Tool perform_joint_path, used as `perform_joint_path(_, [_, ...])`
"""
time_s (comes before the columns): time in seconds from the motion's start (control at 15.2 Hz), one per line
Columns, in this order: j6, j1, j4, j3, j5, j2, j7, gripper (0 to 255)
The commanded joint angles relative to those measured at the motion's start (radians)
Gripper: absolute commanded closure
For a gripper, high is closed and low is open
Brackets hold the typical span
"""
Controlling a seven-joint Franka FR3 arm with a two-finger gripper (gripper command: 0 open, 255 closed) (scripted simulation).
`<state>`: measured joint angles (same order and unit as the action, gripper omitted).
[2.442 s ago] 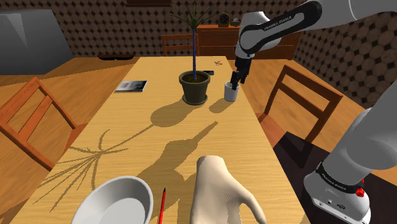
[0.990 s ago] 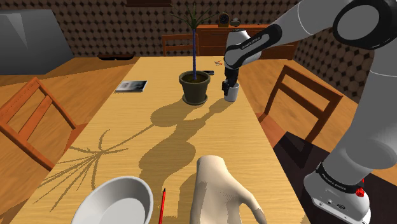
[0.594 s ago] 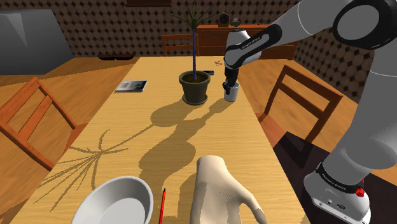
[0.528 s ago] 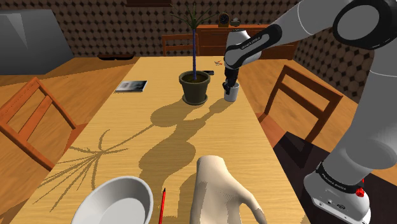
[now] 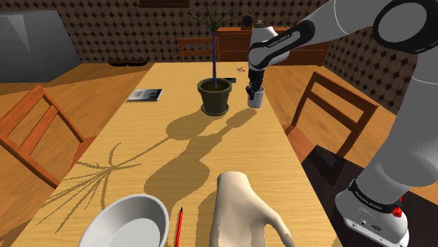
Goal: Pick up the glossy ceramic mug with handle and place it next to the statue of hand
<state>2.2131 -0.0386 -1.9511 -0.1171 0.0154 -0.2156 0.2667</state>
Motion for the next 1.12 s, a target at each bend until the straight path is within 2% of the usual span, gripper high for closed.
perform_joint_path(0.0, [-0.023, 0.001, 0.009, 0.0, 0.002, 0.014, -0.001, 255])
perform_joint_path(1.06, [-0.222, 0.003, 0.141, -0.001, 0.008, 0.082, 0.0, 255])
